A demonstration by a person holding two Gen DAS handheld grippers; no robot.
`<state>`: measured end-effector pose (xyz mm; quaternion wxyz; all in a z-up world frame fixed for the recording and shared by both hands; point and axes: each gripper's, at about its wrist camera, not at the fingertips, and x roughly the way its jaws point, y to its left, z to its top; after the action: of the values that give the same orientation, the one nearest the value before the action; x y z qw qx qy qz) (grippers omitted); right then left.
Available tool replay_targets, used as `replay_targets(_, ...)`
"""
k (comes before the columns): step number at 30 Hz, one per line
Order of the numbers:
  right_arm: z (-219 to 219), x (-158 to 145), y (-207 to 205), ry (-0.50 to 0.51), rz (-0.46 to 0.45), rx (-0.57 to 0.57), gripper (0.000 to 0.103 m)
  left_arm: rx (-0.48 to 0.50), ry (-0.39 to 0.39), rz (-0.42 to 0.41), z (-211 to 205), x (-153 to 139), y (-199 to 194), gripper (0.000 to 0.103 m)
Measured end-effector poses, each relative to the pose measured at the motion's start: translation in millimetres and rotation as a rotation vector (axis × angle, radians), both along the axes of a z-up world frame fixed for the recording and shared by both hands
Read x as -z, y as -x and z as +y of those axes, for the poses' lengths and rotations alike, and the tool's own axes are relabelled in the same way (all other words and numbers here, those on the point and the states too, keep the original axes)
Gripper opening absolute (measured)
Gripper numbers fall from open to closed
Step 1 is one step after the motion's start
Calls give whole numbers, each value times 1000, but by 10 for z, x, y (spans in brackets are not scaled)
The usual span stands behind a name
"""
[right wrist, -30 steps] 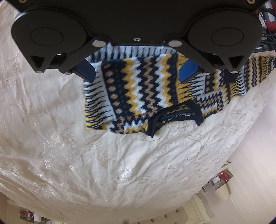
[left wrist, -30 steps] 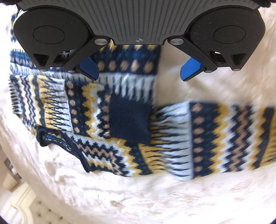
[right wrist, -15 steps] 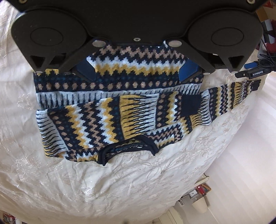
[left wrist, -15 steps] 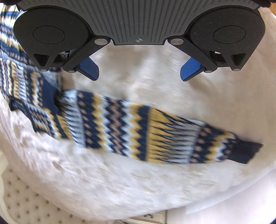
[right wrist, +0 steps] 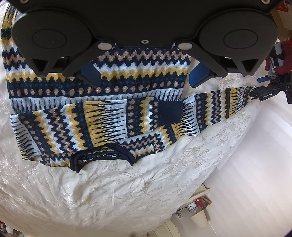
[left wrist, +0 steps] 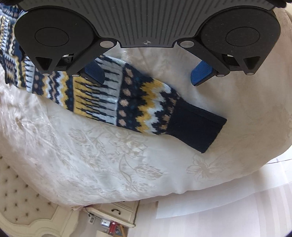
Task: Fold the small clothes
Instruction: 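Close the left tool on the navy cuff of the other sleeve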
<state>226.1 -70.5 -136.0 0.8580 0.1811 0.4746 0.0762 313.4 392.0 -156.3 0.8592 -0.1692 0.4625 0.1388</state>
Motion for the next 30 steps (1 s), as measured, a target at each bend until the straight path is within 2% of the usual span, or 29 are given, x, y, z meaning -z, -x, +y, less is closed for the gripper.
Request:
replay_targets(7, 231, -6, -47, 20, 21, -27, 103, -57, 45, 2, 312, 191, -124, 102)
replay_targets(12, 344, 11, -113, 38, 47, -42, 103, -85, 75, -32, 443, 252, -204, 102)
replay_targets(17, 457, 27, -197, 51, 65, -69, 103, -160, 123, -72, 532, 260, -240, 99)
replay_targets(19, 495, 34, -232, 51, 70, -83, 103, -188, 134, -80, 561, 245, -236, 88)
replay_targets(20, 521, 37, -247, 53, 71, -90, 103, -200, 137, -82, 574, 233, -231, 80)
replay_targets(21, 537, 39, -258, 53, 72, -97, 103, -213, 134, -86, 585, 214, -218, 67)
replay_targets(22, 554, 42, -269, 52, 72, -103, 103, -225, 125, -90, 591, 191, -204, 59)
replay_targets(24, 587, 52, -290, 49, 76, -116, 103, -232, 120, -94, 601, 148, -182, 32)
replay_targets(25, 599, 60, -295, 48, 78, -121, 103, -231, 127, -105, 605, 123, -167, 27)
replay_targets(26, 615, 67, -302, 46, 81, -129, 103, -228, 135, -117, 606, 94, -148, 17)
replay_targets(30, 659, 91, -307, 40, 88, -162, 103, -205, 140, -179, 526, -113, -84, 12)
